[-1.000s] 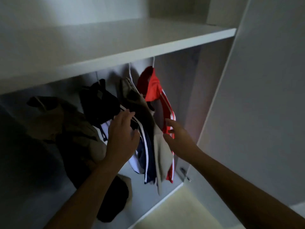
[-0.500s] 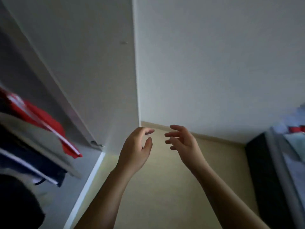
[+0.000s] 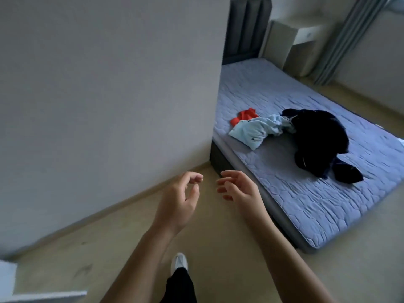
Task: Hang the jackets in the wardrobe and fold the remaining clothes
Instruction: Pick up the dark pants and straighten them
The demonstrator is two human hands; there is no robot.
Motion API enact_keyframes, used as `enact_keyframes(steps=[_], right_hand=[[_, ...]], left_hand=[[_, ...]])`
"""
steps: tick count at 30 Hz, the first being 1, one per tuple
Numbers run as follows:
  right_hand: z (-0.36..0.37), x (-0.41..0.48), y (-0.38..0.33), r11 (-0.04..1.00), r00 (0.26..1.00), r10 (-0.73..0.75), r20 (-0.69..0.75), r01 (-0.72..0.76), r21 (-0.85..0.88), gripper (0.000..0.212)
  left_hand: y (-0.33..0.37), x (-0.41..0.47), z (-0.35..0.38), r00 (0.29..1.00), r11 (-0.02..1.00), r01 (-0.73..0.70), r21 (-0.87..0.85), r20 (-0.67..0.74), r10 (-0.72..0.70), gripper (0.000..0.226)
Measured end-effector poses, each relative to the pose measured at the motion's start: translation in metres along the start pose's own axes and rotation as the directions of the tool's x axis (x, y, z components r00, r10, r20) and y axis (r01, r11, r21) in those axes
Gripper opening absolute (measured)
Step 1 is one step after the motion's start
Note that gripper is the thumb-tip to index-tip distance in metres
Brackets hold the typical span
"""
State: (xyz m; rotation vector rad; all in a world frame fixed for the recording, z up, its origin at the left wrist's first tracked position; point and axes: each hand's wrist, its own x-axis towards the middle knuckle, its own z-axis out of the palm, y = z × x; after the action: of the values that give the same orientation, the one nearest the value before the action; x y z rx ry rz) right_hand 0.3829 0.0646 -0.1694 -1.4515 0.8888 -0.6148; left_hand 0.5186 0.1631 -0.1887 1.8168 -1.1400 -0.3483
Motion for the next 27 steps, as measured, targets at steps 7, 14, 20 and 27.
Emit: enact_keyframes(steps=[7,14,20,27], right_hand=[[-0.080,0.148,0.011,0.997,0.952,0.071,-0.297,-0.057,0.057,0.024],[-0.153,0.268,0.010,0.993,0.878,0.115,-0.464,-0.095,0.067,0.026],[-0.223,0.336,0.023,0.984,0.825,0.175,-0.537,-0.125,0.129,0.024],[-0.295,0.441,0.039,0.974,0.854,0.221,-0.471,-0.214,0.069,0.028]], left_hand=[[-0.013,0.184,0.092,0.966,0.991,-0.090,-0.099,0.232,0.111,0.025],[-0.001,0.361,0.177,0.890,0.974,-0.165,-0.156,0.401,0.215,0.024],[0.009,0.439,0.259,0.849,0.972,-0.138,-0.191,0.483,0.216,0.026],[0.000,0.507,0.329,0.862,0.992,-0.082,-0.096,0.492,0.119,0.022]])
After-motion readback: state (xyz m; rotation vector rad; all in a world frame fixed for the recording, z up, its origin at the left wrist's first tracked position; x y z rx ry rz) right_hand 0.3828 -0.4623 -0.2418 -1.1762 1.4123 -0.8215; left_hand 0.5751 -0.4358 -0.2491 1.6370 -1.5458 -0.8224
